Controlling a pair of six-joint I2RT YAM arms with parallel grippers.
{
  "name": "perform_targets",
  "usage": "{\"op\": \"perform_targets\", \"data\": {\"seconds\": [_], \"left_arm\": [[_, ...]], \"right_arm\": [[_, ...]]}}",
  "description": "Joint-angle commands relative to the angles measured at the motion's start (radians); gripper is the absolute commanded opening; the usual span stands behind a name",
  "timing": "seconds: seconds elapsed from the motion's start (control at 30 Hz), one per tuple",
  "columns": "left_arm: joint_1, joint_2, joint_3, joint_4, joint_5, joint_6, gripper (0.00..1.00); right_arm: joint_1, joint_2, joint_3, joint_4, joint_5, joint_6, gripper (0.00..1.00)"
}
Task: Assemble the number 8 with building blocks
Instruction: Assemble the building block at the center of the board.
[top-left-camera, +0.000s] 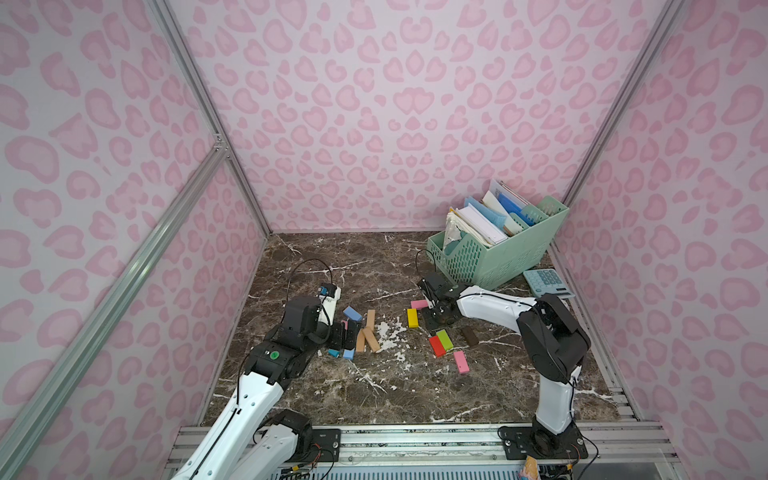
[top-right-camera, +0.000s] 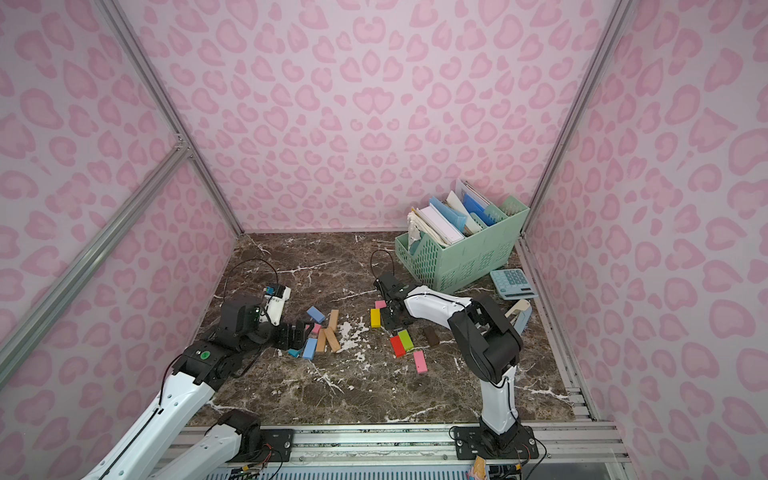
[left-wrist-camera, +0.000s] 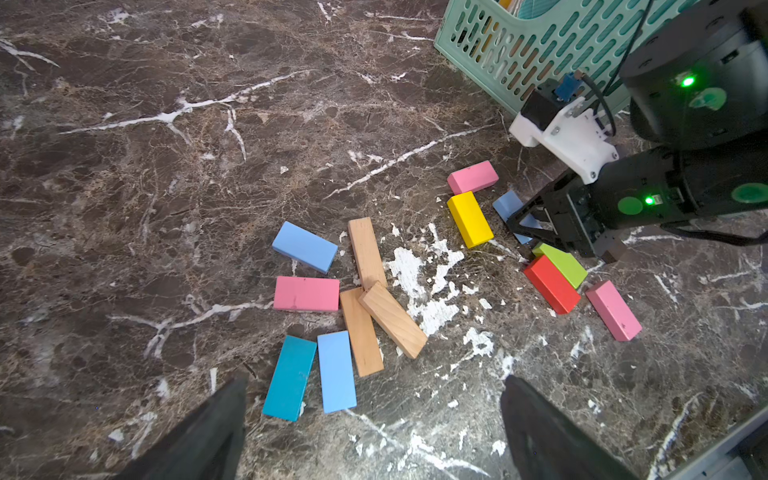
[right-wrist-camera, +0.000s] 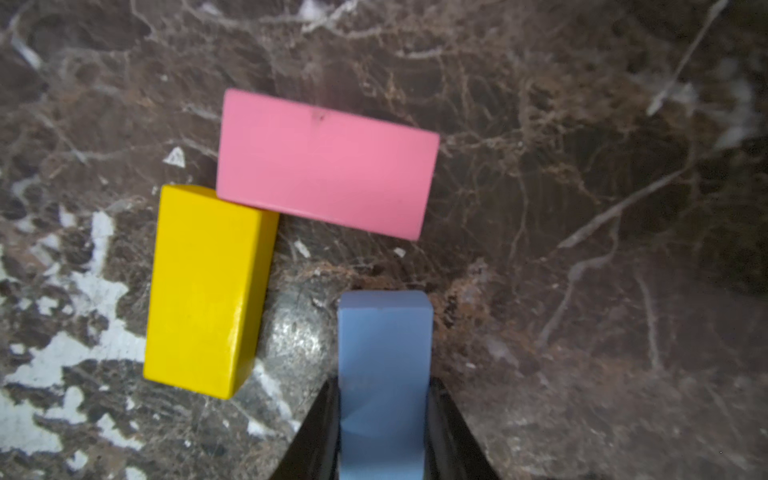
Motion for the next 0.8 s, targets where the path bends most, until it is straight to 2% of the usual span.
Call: {"op": "perform_targets", "data": {"seconds": [0.0, 0.27, 0.77], "left_arm": [[0.000, -0.005, 0.003, 0.006, 0.001, 0.005, 0.98], [-0.001, -0.007, 0.002, 0.006, 0.005, 0.002, 0.98], [-0.004, -0.007, 0.002, 0.005, 0.003, 0.003, 0.98]], "right_arm": [[-0.001, 0.013, 0.009, -0.019, 0.029, 0.044, 0.21], [0.000, 0.042, 0.042, -0.028, 0.042, 0.071, 0.22], [0.002, 0.033, 0.051, -0.033, 0.029, 0.089, 0.43]]}}
